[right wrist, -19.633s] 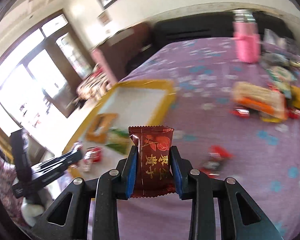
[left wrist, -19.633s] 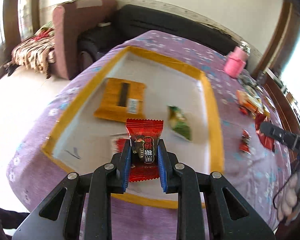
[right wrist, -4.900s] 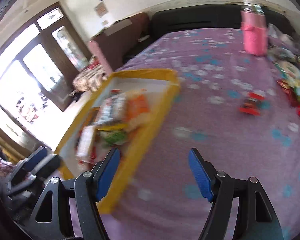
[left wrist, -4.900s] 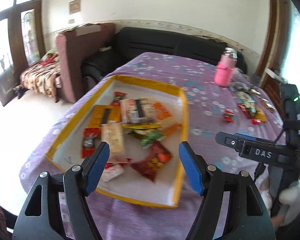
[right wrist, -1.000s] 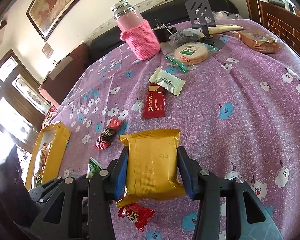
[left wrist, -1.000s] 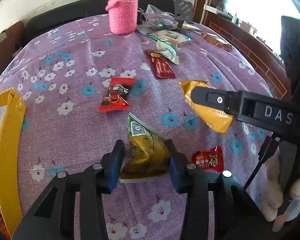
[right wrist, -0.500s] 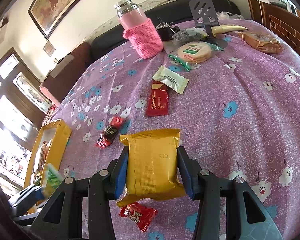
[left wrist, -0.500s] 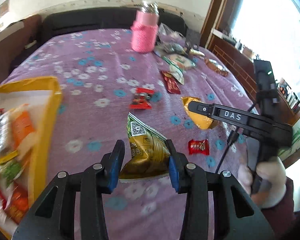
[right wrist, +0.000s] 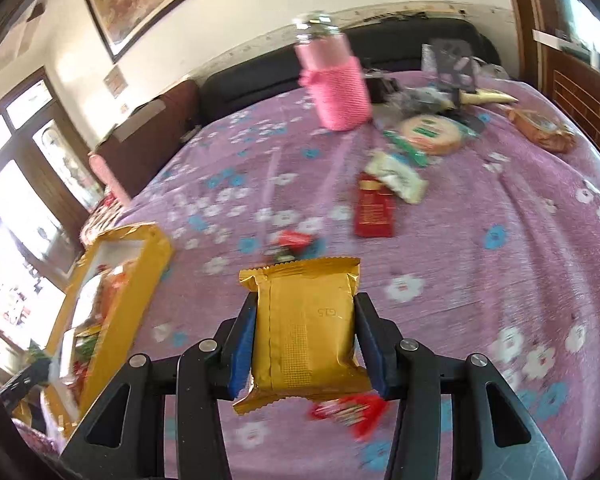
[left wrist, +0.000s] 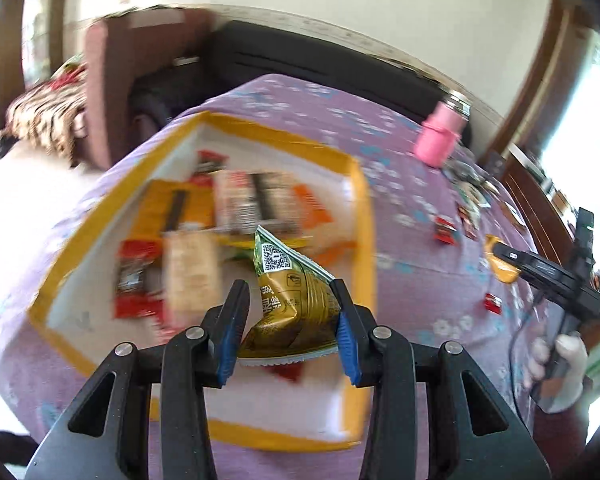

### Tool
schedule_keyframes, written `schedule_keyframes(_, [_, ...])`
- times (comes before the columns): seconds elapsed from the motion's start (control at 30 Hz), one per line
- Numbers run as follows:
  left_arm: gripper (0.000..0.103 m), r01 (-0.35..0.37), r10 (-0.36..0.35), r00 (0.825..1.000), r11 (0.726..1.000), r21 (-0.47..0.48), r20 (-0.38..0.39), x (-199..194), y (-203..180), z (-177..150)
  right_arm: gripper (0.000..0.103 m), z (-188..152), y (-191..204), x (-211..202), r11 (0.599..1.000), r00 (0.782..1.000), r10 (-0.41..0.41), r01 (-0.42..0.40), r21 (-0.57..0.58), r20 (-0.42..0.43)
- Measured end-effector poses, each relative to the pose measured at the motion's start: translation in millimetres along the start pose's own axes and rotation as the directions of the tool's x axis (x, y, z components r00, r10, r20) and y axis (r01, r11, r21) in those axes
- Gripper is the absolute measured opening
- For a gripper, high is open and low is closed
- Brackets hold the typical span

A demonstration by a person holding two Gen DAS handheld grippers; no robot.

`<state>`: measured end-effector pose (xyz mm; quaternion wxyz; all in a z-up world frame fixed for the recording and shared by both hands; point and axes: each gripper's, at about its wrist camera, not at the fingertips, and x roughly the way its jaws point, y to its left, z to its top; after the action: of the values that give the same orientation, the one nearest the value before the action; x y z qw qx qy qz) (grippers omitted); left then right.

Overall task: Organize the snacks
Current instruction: 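Carry both packets over the yellow tray and open both tools to drop them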

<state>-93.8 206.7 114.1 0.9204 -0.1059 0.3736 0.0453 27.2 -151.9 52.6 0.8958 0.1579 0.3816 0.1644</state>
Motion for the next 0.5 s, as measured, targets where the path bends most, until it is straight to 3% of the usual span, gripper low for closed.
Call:
schedule_keyframes(0.3, [0.039, -0.002, 0.001, 1.0, 0.998, -0.068, -0.015, 5, 37, -10, 0.047, 0, 100, 3, 0.987, 0.991, 0.111, -0.119, -0.113, -0.075])
schedule_keyframes(0.5, [0.039, -0.033, 0.031, 0.999, 0.998, -0.059, -0.027, 12, 46, -5, 0.047, -11, 171, 24, 0.959, 0.959, 0.217, -0.245, -0.143, -0.185])
